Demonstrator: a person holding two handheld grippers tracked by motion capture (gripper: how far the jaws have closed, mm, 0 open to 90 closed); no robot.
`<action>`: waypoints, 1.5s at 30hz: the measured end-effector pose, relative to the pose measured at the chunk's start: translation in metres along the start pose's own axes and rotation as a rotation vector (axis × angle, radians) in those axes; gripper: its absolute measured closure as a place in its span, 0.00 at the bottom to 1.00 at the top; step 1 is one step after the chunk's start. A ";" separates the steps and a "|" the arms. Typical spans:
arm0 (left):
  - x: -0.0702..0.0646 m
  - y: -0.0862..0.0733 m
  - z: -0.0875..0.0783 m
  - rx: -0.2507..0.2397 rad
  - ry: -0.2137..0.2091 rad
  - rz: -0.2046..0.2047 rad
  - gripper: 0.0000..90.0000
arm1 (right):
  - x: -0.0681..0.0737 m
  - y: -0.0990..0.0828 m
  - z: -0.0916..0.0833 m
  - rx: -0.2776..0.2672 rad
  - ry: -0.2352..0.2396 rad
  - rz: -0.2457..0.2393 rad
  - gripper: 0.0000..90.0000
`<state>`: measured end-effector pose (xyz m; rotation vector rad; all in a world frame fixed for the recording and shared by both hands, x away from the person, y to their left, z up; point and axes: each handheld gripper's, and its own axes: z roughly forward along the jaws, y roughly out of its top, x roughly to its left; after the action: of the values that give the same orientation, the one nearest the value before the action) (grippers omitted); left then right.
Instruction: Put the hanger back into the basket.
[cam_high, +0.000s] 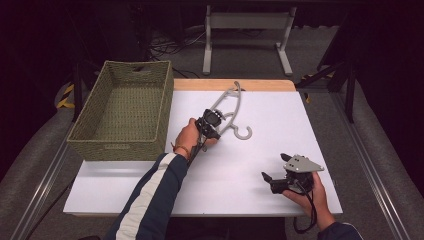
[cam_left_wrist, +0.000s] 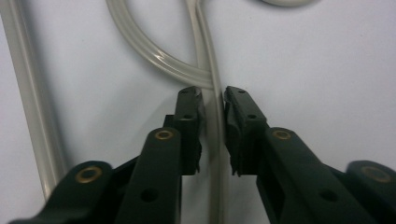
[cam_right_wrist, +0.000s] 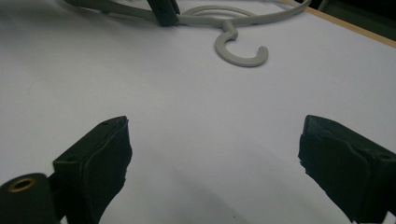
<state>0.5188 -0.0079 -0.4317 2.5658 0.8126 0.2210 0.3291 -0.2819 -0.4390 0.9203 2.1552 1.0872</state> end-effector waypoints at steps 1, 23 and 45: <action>0.001 -0.001 0.000 -0.009 -0.009 -0.015 0.88 | 0.000 0.000 0.000 0.004 0.004 0.001 0.11; -0.004 -0.003 -0.051 -0.232 0.070 -0.011 0.91 | -0.002 -0.002 0.000 0.013 -0.002 0.015 0.10; 0.001 0.006 -0.143 -0.350 0.159 0.030 0.91 | -0.001 -0.001 0.001 0.019 0.008 0.026 0.10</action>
<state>0.4837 0.0395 -0.3016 2.2515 0.7187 0.5332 0.3301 -0.2826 -0.4403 0.9565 2.1692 1.0872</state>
